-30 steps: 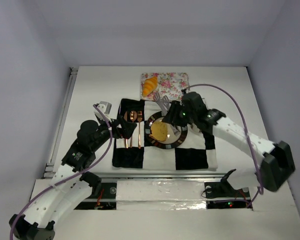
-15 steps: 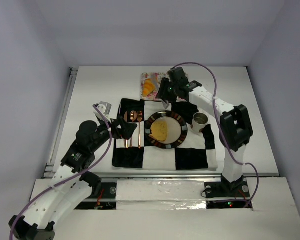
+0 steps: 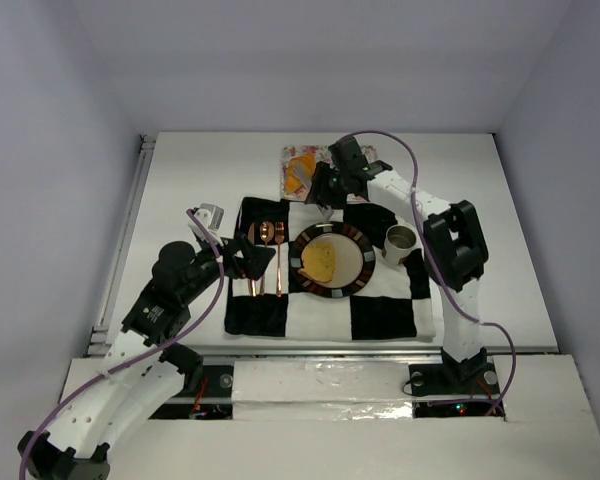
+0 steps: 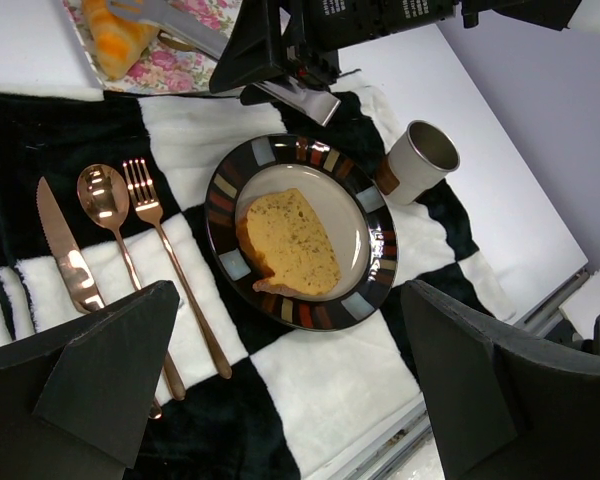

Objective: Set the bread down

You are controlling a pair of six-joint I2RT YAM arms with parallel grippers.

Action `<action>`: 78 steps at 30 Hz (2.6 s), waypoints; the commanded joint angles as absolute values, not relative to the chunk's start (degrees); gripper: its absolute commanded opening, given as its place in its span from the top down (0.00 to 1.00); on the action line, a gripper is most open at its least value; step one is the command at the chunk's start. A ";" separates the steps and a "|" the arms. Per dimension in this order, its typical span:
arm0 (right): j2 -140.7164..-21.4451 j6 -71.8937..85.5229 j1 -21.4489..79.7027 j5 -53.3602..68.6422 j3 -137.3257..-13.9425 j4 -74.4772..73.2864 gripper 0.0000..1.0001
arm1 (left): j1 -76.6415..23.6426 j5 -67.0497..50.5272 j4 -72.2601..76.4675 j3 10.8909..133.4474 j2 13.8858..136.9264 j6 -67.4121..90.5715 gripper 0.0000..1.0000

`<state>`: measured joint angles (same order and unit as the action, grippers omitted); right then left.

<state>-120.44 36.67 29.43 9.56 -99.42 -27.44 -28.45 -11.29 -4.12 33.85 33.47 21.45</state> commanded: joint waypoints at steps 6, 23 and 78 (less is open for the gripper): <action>-117.61 36.91 29.79 10.46 -97.66 -22.06 0.68 | -28.65 -11.51 -1.58 34.54 33.05 20.74 0.06; -72.13 35.86 30.41 14.59 -60.32 -22.67 0.74 | -28.65 -11.07 -1.84 34.45 33.49 20.83 0.06; -89.01 28.65 5.29 -11.96 -78.57 -32.89 0.56 | -28.65 -11.77 -2.55 34.37 27.60 20.74 0.06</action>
